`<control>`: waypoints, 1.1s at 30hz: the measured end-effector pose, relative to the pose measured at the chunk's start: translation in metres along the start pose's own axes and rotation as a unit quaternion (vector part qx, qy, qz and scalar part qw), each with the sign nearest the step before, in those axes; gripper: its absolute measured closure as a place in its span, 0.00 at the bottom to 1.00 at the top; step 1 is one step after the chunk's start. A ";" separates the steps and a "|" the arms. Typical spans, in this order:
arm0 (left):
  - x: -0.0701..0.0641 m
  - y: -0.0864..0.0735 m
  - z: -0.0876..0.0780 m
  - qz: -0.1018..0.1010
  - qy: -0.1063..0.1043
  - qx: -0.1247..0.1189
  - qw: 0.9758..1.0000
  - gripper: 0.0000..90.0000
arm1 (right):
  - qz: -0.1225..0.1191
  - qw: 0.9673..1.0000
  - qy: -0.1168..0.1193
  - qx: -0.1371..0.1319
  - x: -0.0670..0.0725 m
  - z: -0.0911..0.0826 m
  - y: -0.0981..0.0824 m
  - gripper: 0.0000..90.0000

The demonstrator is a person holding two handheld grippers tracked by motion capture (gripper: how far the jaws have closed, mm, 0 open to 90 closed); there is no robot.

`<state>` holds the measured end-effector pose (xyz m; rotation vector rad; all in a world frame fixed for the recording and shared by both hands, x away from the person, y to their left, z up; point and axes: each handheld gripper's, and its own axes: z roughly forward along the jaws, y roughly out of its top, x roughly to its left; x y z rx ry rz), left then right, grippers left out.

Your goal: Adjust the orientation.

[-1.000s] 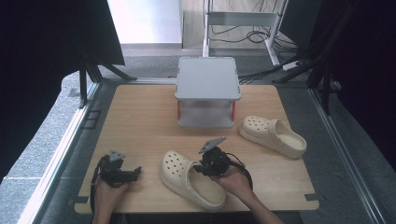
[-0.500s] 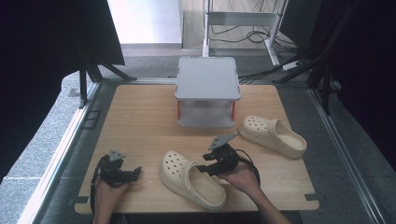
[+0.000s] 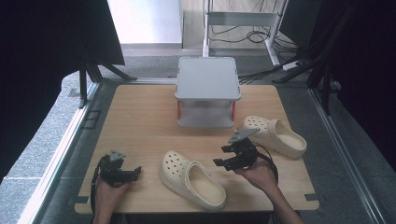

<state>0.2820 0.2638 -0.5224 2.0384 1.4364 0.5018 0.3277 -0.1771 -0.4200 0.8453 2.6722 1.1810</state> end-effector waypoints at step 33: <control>0.000 0.000 0.001 -0.002 0.000 -0.002 1.000 0.00 | 0.086 0.984 -0.157 0.004 -0.113 -0.113 -0.043 0.39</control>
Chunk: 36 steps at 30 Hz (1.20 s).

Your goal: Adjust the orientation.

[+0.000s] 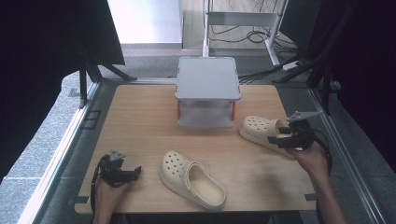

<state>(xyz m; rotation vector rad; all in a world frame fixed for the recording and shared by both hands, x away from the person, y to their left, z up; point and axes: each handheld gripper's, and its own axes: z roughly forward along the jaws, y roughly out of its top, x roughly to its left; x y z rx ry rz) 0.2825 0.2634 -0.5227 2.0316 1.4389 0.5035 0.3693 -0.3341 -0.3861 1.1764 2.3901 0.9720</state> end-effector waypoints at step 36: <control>0.000 0.001 0.001 0.000 0.001 0.000 1.000 0.01 | 0.030 0.998 0.040 0.039 -0.026 0.052 0.002 0.86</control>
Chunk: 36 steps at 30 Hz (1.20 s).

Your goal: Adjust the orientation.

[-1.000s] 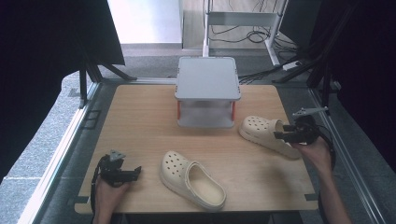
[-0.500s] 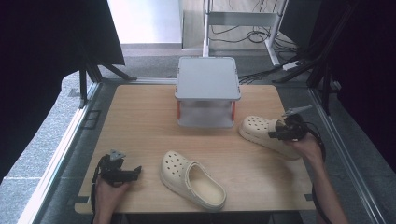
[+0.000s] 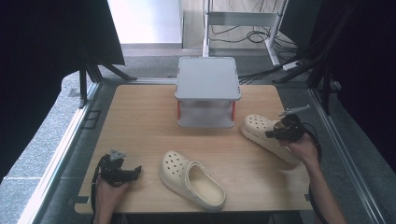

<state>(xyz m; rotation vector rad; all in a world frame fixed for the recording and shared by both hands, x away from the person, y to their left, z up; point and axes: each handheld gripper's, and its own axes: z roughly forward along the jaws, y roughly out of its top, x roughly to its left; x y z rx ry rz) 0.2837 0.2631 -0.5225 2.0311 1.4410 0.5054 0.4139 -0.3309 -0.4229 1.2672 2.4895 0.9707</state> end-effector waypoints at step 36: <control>0.000 0.000 0.000 0.003 -0.003 -0.002 1.000 0.02 | -0.092 0.993 0.069 0.005 0.176 0.056 0.042 0.86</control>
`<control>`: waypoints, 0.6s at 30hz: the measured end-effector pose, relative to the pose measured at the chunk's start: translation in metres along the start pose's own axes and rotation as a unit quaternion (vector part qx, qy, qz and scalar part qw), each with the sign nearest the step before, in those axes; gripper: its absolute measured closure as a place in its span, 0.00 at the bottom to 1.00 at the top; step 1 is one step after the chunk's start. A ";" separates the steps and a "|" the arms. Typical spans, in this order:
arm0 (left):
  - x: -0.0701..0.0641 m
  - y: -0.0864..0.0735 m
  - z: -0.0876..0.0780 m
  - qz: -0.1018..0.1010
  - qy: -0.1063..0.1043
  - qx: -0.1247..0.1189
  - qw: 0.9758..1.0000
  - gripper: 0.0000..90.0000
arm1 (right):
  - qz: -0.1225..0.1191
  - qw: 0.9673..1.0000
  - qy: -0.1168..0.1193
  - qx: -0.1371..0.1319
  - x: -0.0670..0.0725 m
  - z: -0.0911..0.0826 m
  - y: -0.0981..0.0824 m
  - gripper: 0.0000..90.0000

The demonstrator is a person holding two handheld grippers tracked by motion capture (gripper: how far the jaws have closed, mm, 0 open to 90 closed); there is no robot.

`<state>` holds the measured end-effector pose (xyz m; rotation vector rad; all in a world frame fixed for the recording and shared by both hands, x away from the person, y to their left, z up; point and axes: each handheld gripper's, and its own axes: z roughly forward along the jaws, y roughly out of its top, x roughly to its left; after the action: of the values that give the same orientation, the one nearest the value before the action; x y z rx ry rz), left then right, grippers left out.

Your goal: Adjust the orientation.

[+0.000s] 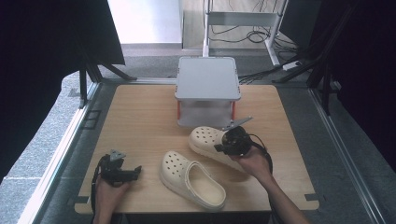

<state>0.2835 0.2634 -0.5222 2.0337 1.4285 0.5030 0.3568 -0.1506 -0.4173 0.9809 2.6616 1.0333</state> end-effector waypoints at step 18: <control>0.000 0.000 0.000 -0.001 0.000 -0.001 1.000 0.03 | -0.011 0.999 0.042 0.024 0.037 0.028 0.007 0.85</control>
<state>0.2831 0.2631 -0.5222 2.0313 1.4292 0.5021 0.3405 -0.1082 -0.4296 0.9336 2.7699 1.0341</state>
